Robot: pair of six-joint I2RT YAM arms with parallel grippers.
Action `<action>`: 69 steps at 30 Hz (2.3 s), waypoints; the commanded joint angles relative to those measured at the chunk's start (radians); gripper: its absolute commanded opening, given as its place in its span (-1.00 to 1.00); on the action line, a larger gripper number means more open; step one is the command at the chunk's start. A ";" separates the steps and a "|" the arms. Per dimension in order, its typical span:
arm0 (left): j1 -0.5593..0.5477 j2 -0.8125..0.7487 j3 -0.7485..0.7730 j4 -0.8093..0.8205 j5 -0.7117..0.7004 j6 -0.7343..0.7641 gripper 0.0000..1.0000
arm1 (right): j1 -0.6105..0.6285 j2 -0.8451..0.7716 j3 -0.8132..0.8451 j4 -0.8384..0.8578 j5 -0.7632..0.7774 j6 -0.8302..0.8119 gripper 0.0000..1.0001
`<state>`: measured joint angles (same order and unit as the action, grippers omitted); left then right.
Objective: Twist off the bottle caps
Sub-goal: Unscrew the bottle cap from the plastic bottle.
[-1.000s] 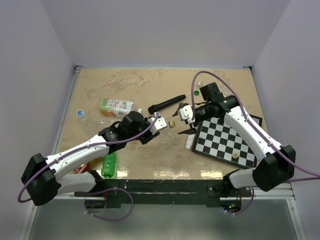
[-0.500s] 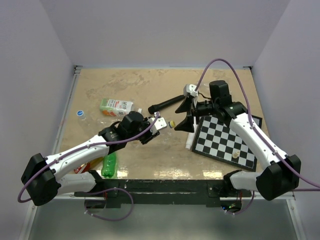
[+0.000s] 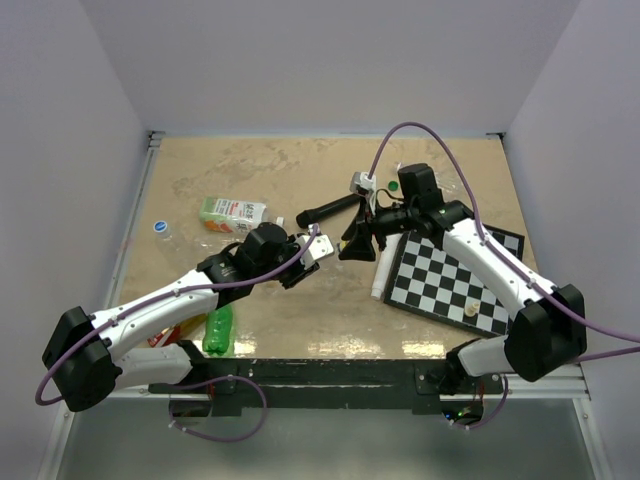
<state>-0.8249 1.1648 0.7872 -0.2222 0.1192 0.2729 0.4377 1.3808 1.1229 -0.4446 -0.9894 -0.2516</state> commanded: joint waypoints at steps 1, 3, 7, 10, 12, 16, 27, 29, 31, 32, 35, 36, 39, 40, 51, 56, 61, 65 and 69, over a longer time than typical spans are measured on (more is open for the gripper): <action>0.006 -0.017 0.012 0.035 -0.006 0.003 -1.00 | 0.001 -0.022 0.006 0.003 0.015 0.018 0.26; 0.004 -0.019 0.011 0.037 -0.004 0.005 -1.00 | 0.001 -0.029 0.000 0.003 0.020 0.018 0.24; 0.006 -0.019 0.012 0.037 -0.006 0.003 -1.00 | 0.001 -0.035 -0.006 0.001 0.014 0.023 -0.02; 0.006 -0.020 0.011 0.035 -0.006 0.003 -1.00 | 0.001 -0.025 -0.003 -0.006 0.005 0.022 -0.30; 0.006 -0.022 0.012 0.034 -0.009 0.005 -1.00 | 0.001 -0.022 0.002 -0.022 -0.003 0.005 -0.52; 0.006 -0.024 0.011 0.035 -0.007 0.005 -1.00 | 0.001 -0.012 0.024 -0.068 -0.012 -0.072 -0.79; 0.004 -0.021 0.009 0.034 0.000 0.011 -1.00 | 0.003 0.170 0.276 -0.633 -0.015 -1.186 -1.00; 0.004 -0.021 0.007 0.037 -0.001 0.011 -1.00 | 0.001 0.173 0.287 -0.680 0.003 -1.428 -1.00; 0.006 -0.022 0.007 0.037 -0.003 0.011 -1.00 | 0.002 0.159 0.285 -0.662 0.037 -1.538 -1.00; 0.006 -0.022 0.006 0.037 -0.004 0.014 -1.00 | 0.003 0.149 0.284 -0.636 0.053 -1.560 -1.00; 0.006 -0.022 0.007 0.035 -0.003 0.012 -1.00 | 0.003 0.110 0.275 -0.566 0.087 -1.554 -1.00; 0.004 -0.022 0.006 0.037 -0.001 0.014 -1.00 | 0.003 0.103 0.270 -0.559 0.098 -1.554 -1.00; 0.006 -0.022 0.007 0.037 0.003 0.012 -1.00 | 0.001 0.087 0.244 -0.543 0.094 -1.545 -1.00; 0.004 -0.022 0.006 0.038 0.005 0.012 -1.00 | 0.001 0.083 0.227 -0.539 0.083 -1.539 -1.00; 0.006 -0.020 0.006 0.038 0.000 0.014 -1.00 | 0.001 0.101 0.204 -0.563 -0.017 -1.249 0.18; 0.004 -0.020 0.006 0.040 0.002 0.014 -1.00 | -0.002 0.029 0.201 -0.488 0.027 -0.969 0.57; 0.004 -0.014 0.006 0.040 0.010 0.011 -1.00 | -0.016 0.024 0.209 -0.437 -0.004 -0.648 0.76; 0.006 -0.013 0.006 0.038 0.008 0.011 -1.00 | -0.024 0.026 0.140 -0.274 -0.040 -0.357 0.80; 0.006 -0.013 0.007 0.037 0.000 0.009 -1.00 | -0.027 0.082 0.149 -0.259 -0.026 -0.278 0.73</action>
<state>-0.8204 1.1648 0.7868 -0.2146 0.1101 0.2802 0.4175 1.4223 1.2694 -0.7864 -0.9897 -0.7540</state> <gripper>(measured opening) 0.414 0.886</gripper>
